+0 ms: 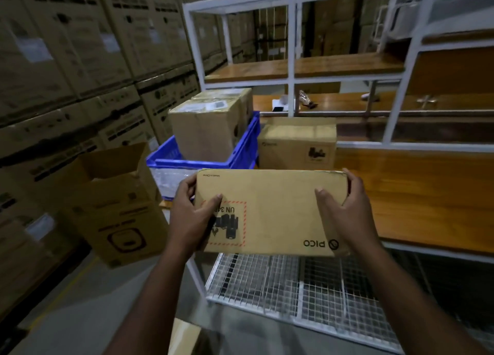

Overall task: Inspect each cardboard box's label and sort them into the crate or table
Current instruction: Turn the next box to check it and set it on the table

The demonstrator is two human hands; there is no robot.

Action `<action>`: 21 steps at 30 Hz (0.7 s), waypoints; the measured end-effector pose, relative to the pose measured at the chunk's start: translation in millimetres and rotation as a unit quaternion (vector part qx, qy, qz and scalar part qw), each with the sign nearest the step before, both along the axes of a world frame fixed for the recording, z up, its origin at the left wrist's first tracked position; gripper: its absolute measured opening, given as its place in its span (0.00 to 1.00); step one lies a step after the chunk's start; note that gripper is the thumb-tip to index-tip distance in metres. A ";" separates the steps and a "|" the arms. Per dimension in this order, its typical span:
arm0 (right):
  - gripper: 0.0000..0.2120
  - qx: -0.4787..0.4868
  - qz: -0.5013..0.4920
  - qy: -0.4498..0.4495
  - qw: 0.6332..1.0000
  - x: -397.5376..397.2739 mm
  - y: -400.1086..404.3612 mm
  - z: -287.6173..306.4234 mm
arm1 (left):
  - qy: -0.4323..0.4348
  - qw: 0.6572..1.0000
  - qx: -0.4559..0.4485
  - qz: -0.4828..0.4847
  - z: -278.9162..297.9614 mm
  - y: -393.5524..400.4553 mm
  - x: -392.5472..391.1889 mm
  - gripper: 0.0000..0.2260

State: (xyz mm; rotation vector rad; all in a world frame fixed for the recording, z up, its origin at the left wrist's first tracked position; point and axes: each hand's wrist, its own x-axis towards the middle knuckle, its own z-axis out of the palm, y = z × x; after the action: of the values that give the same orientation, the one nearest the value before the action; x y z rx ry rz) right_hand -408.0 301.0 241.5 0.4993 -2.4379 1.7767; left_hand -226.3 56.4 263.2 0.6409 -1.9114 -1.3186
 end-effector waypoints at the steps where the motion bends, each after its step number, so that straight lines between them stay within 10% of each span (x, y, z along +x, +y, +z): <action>1: 0.38 0.003 0.001 0.003 1.000 -12.7 4.8 1.2 | 0.000 1.000 -0.009 -0.007 1.1 2.9 -13.6 0.25; 15: 0.46 0.043 -0.005 -0.014 0.999 -130.0 9.9 7.5 | -0.035 0.998 -0.020 -0.049 -0.1 2.6 -136.3 0.31; 21: 0.29 0.126 -0.040 0.004 0.991 -167.8 -23.0 21.1 | -0.087 0.992 -0.013 -0.092 12.9 -37.5 -184.8 0.33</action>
State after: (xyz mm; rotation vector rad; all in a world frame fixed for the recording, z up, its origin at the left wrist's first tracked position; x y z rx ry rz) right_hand -575.8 278.1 262.6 0.4181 -2.6515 1.4412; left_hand -411.0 18.9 276.2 0.5949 -2.1692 -1.3880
